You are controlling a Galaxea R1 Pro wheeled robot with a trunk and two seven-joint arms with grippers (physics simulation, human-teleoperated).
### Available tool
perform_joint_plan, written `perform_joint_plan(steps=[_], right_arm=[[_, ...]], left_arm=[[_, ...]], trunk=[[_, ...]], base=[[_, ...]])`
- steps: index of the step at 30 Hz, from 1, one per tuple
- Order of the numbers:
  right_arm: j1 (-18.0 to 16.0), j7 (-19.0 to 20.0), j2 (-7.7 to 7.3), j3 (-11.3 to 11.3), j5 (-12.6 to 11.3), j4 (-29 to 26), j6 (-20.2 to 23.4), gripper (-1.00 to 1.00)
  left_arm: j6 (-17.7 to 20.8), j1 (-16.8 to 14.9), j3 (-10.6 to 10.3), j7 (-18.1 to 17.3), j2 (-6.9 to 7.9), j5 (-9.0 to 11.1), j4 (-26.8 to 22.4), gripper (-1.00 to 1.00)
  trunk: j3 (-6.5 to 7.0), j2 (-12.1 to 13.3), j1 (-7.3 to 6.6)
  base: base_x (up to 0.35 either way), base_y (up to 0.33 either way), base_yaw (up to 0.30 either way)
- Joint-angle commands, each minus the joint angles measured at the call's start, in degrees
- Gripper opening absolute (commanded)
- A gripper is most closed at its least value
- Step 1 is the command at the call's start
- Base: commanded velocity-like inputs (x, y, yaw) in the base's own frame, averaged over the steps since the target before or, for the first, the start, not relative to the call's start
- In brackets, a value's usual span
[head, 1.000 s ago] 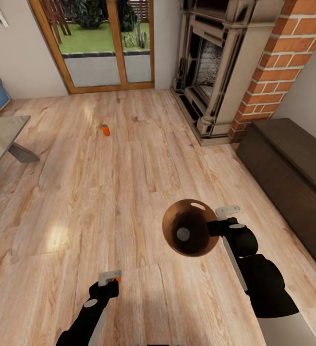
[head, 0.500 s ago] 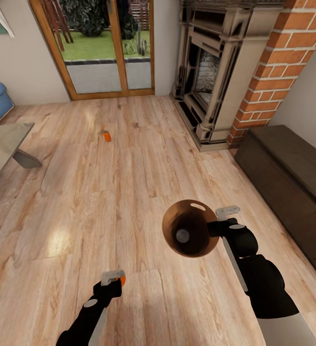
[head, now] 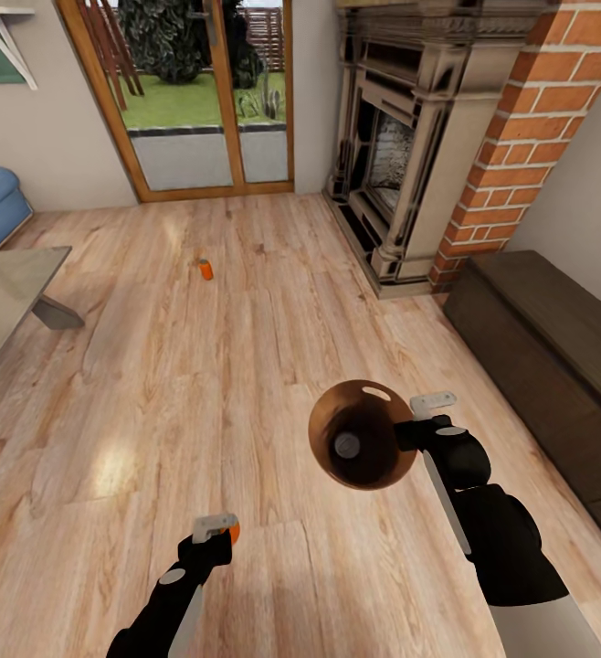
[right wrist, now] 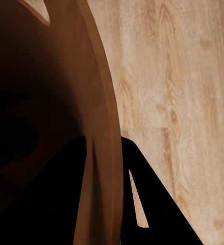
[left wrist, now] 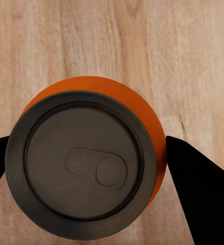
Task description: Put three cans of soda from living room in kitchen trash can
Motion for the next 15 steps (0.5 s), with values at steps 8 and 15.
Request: perform_joint_plan(steps=[8,15], right_arm=[[-0.01,0.17,0.01,-0.01,-0.32,-0.01,-0.03,-1.0],[-0.01,0.16,0.01,-0.01,-0.3,-0.01,-0.03,-1.0]], left_arm=[[0.0,0.0,-0.01,0.03,0.0,-0.01,0.01,-1.0],[0.0,0.0,0.01,0.0,0.0,-0.01,0.01,-1.0]], trunk=[[2.2,3.22,-1.77],[4.12,6.03,-3.31]], base=[[0.0,0.0,0.0],[0.0,0.0,0.0]])
